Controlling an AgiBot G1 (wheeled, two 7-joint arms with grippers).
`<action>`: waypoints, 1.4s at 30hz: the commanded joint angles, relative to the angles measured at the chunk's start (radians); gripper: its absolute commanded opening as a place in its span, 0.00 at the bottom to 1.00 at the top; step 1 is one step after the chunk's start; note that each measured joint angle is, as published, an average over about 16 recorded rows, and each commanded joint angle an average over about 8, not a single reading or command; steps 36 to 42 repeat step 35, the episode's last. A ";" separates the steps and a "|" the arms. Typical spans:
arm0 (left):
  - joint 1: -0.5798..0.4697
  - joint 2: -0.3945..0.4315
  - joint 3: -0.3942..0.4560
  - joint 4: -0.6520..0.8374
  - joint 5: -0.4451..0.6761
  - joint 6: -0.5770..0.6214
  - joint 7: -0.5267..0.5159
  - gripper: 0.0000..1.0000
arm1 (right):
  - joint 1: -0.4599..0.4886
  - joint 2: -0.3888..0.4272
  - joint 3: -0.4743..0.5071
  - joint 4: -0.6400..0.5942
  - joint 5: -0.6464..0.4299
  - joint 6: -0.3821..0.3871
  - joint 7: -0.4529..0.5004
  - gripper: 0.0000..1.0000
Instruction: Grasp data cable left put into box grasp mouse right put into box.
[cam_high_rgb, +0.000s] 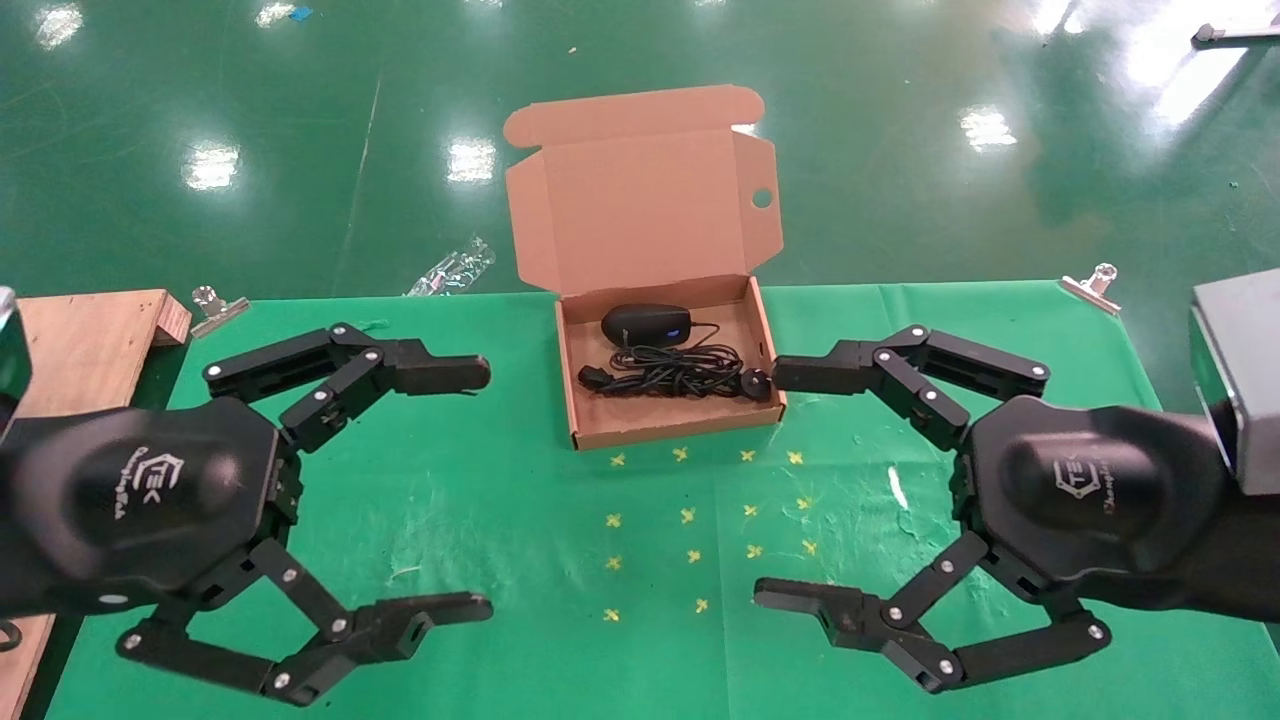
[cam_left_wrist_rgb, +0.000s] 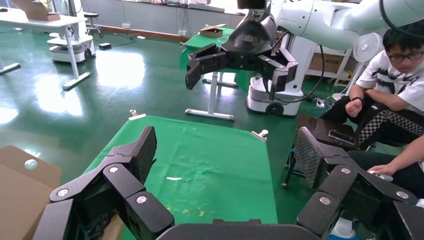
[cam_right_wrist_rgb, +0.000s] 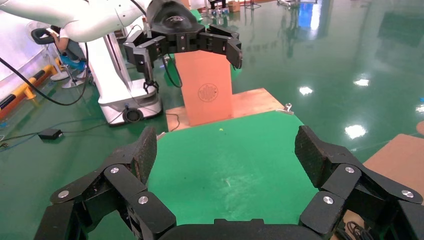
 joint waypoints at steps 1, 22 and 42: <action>0.008 -0.006 -0.010 -0.007 -0.015 0.009 0.003 1.00 | 0.000 0.000 0.000 0.000 0.000 0.000 0.000 1.00; -0.009 0.007 0.012 0.008 0.018 -0.011 -0.003 1.00 | 0.001 -0.001 0.000 -0.001 -0.001 0.001 0.000 1.00; -0.011 0.008 0.015 0.010 0.023 -0.013 -0.004 1.00 | 0.001 -0.001 0.000 -0.001 -0.001 0.001 0.000 1.00</action>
